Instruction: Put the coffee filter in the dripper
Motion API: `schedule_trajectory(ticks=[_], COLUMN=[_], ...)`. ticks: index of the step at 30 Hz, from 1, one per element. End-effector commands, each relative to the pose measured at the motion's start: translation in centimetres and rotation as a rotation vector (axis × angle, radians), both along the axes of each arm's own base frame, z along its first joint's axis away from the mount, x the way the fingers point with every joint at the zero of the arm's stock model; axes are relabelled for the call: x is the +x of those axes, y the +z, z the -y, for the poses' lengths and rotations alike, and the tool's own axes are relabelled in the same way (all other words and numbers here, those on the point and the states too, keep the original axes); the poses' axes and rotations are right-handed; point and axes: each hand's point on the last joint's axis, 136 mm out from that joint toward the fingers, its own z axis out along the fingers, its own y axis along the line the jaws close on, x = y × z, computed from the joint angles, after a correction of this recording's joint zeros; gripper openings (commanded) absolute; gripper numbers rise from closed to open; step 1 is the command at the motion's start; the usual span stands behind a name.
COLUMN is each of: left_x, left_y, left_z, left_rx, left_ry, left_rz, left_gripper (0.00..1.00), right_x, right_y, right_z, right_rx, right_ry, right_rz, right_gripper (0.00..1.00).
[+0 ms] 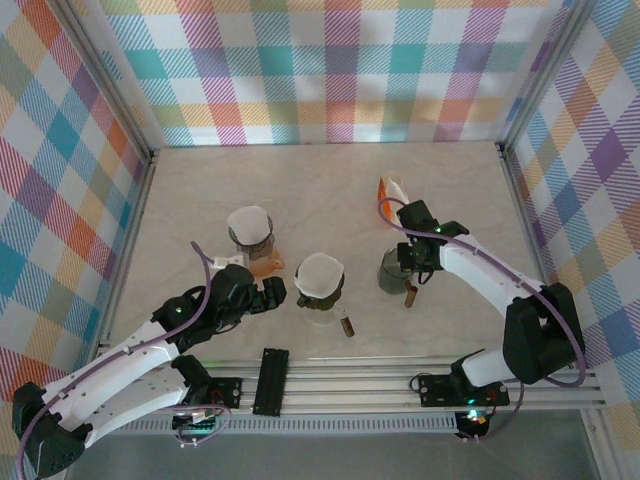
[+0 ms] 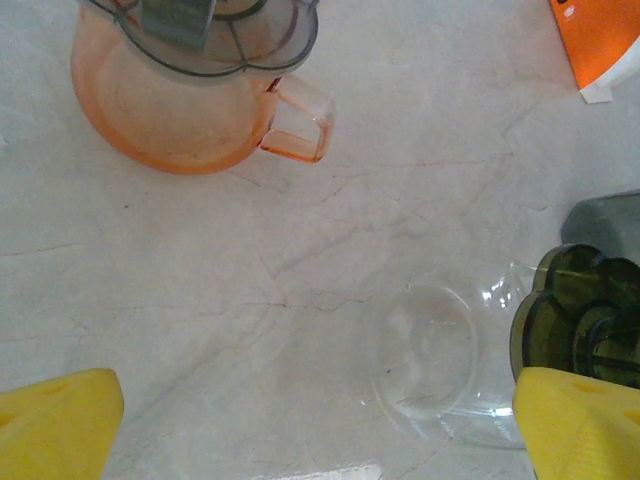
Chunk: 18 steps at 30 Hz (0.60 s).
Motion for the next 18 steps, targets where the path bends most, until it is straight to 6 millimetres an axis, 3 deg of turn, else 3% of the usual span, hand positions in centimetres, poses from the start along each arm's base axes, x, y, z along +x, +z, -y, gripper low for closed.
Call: schedule_trajectory(ticks=[1, 9, 15, 18], left_x=[0.1, 0.0, -0.1, -0.2], left_y=[0.8, 0.4, 0.3, 0.2], left_z=[-0.2, -0.2, -0.3, -0.3], left_rx=[-0.017, -0.010, -0.010, -0.007], left_ry=[0.021, 0.021, 0.025, 0.022], left_rz=[0.000, -0.011, -0.017, -0.022], left_gripper=[1.00, 1.00, 1.00, 1.00], right_x=[0.4, 1.1, 1.6, 1.4], right_y=[-0.4, 1.1, 4.5, 6.5], right_z=[-0.1, -0.6, -1.2, -1.7], right_rx=[0.008, 0.054, 0.113, 0.168], right_ry=[-0.025, -0.018, -0.003, 0.016], right_rz=[0.003, 0.066, 0.167, 0.223], right_gripper=[0.24, 0.40, 0.66, 0.72])
